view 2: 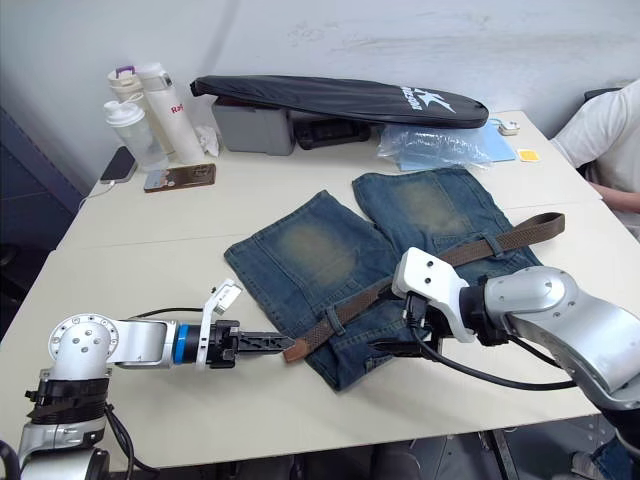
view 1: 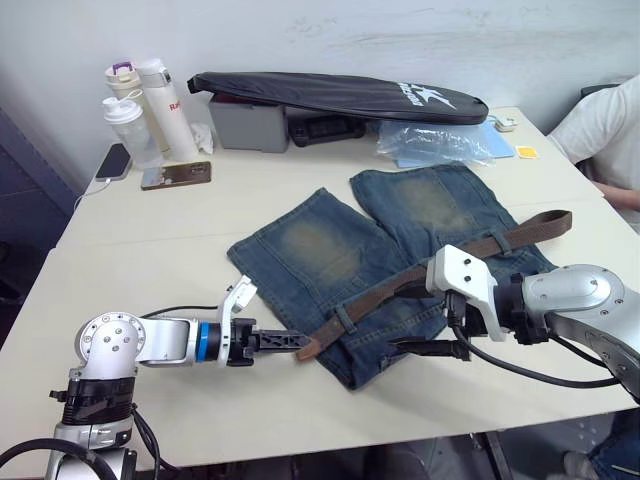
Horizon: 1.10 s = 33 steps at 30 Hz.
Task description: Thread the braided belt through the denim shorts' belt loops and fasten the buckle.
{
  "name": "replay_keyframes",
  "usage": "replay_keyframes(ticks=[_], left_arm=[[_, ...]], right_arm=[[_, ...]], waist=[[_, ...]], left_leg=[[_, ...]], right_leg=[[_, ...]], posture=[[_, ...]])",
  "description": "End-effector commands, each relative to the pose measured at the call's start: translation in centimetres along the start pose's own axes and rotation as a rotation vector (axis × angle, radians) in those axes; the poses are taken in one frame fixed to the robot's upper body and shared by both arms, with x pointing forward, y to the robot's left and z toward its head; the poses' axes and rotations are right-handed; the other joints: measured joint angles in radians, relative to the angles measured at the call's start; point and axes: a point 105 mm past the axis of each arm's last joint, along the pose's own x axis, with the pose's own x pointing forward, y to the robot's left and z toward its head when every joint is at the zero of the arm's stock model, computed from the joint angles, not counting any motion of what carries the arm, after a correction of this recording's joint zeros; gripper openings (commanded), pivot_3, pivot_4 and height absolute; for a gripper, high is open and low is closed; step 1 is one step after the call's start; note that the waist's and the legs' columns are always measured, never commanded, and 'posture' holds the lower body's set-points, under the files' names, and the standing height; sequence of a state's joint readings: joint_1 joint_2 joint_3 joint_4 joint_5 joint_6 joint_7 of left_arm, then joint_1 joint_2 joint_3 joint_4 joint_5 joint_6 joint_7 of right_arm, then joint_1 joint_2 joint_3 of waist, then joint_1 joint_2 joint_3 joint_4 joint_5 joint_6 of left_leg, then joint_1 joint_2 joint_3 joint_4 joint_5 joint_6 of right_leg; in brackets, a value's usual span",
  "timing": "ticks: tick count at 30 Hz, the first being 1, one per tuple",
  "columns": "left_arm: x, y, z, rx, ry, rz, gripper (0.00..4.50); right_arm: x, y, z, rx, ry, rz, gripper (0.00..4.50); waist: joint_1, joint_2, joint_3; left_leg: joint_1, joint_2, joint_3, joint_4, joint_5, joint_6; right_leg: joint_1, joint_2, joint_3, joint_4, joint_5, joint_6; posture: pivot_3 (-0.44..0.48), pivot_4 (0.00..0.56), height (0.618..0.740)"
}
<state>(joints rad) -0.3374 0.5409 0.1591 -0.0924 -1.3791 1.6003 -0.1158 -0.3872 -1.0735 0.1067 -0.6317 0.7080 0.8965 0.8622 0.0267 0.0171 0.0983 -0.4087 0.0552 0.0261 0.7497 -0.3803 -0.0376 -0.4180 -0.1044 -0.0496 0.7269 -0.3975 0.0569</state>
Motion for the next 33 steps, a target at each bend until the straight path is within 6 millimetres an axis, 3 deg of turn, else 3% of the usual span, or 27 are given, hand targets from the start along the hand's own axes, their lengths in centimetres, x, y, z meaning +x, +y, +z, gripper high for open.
replay_keyframes(ticks=[1, 4, 6, 12, 15, 24, 33], left_arm=[[0.9, -0.3, -0.8, -0.019, 0.069, -0.015, 4.5], [1.3, -0.5, -0.9, -0.018, 0.087, -0.017, 4.5], [1.6, -0.6, -0.6, -0.02, 0.088, -0.018, 4.5], [2.6, -1.1, -1.0, -0.022, 0.123, -0.037, 4.5], [2.7, -1.0, -0.7, -0.031, 0.117, -0.03, 3.73], [2.0, -0.5, 0.3, -0.047, 0.086, -0.009, 0.18], [-1.8, -2.4, 1.2, 0.028, 0.075, -0.049, 0.03]], right_arm=[[-0.7, -0.4, 1.2, -0.05, -0.028, -0.04, 4.41], [-0.7, -0.5, 1.1, -0.051, -0.025, -0.046, 4.41], [-0.7, -0.5, 1.1, -0.052, -0.021, -0.046, 4.41], [-1.1, 0.5, 2.0, -0.086, -0.078, 0.011, 4.41], [-1.7, 1.1, 2.8, -0.097, -0.126, 0.04, 4.5], [-3.8, 1.1, 3.6, -0.065, -0.175, 0.049, 4.5], [-3.7, -0.7, 0.6, -0.063, -0.015, -0.046, 4.5]], waist=[[0.001, 0.0, 0.0], [0.001, 0.0, 0.0], [0.002, 0.0, 0.0], [0.003, 0.0, 0.0], [0.004, 0.0, 0.0], [0.002, -0.001, 0.0], [-0.004, -0.002, 0.001]], left_leg=[[0.0, -0.001, 0.0, 0.0, 0.0, 0.0], [0.002, -0.005, -0.001, 0.0, 0.0, 0.0], [0.002, -0.008, -0.001, 0.0, 0.0, -0.001], [0.002, -0.008, -0.001, 0.0, 0.002, -0.004], [0.002, -0.008, -0.001, 0.0, 0.003, -0.005], [0.002, -0.008, -0.002, -0.001, 0.003, -0.006], [0.002, -0.008, -0.002, -0.006, 0.004, -0.008]], right_leg=[[0.0, -0.001, 0.0, 0.0, 0.0, 0.0], [0.003, -0.006, -0.001, 0.0, -0.001, 0.007], [0.005, -0.009, -0.002, -0.002, -0.003, 0.02], [0.006, -0.01, -0.002, -0.002, -0.003, 0.022], [0.006, -0.01, -0.002, -0.002, -0.004, 0.023], [0.006, -0.009, -0.003, -0.003, -0.005, 0.026], [0.005, -0.009, -0.003, -0.006, -0.005, 0.027]], posture=[[0.0, 0.15, 0.622], [0.0, 0.15, 0.622], [0.0, 0.15, 0.622], [0.0, 0.15, 0.622], [0.0, 0.15, 0.622], [0.0, 0.15, 0.622], [0.0, 0.15, 0.622]])
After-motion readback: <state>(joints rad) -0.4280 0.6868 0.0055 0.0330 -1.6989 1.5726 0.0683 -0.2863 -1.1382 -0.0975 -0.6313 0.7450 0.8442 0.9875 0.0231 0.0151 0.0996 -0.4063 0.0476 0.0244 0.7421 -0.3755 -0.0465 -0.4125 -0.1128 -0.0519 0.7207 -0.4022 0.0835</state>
